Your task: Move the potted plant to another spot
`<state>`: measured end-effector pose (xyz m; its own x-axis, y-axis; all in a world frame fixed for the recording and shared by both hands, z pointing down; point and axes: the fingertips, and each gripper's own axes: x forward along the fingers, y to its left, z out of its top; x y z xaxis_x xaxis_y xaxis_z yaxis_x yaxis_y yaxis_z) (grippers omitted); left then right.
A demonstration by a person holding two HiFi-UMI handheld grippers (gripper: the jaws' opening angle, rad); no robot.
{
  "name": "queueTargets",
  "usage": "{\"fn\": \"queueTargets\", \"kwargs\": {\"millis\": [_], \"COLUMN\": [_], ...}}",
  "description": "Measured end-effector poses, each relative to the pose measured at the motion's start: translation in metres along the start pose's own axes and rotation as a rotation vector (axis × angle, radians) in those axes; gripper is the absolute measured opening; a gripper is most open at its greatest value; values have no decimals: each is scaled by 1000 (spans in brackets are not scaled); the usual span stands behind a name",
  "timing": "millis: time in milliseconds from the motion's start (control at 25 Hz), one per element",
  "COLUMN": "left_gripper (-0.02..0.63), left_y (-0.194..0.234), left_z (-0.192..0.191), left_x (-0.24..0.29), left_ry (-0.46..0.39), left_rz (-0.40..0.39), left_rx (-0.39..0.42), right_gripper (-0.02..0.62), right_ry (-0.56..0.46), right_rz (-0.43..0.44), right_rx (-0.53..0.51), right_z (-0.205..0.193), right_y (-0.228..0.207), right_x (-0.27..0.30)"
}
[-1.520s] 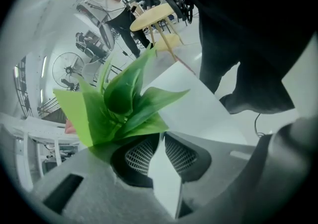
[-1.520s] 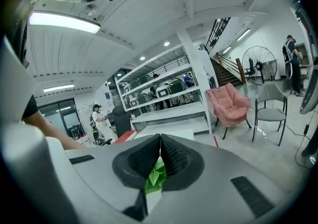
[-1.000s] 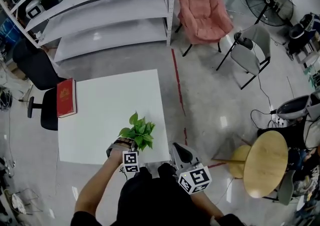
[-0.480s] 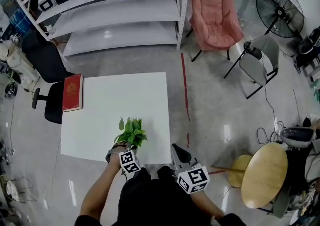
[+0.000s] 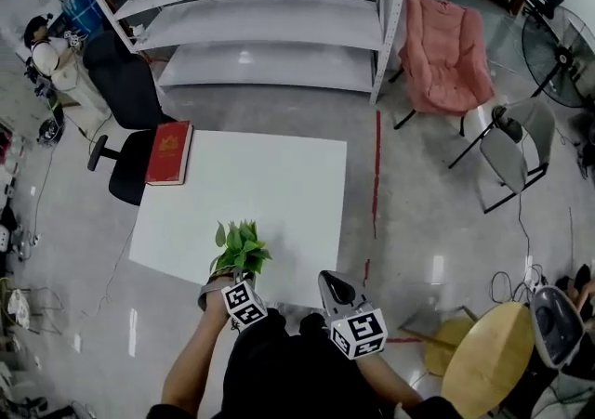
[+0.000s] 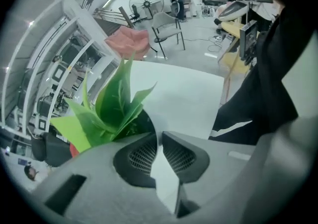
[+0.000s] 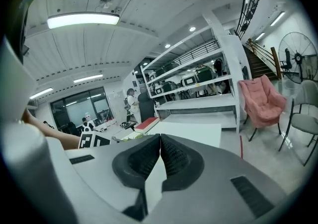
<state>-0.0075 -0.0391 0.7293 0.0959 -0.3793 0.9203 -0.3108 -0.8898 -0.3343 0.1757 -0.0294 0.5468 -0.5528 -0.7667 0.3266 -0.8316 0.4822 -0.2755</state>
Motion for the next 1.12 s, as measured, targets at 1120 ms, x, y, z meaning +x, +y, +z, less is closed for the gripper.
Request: {"fn": "queueTargets", "kwargs": {"millis": [1120], "left_gripper": [49], "left_y": [173], "left_z": [-106], "left_x": [23], "left_ry": [-28], "left_rz": [63], "left_rx": [151], "right_gripper": [12], "right_ry": [78], "right_rz": [9], "right_rx": [-96], "right_z": [27], "right_y": [84], "right_x": [203]}}
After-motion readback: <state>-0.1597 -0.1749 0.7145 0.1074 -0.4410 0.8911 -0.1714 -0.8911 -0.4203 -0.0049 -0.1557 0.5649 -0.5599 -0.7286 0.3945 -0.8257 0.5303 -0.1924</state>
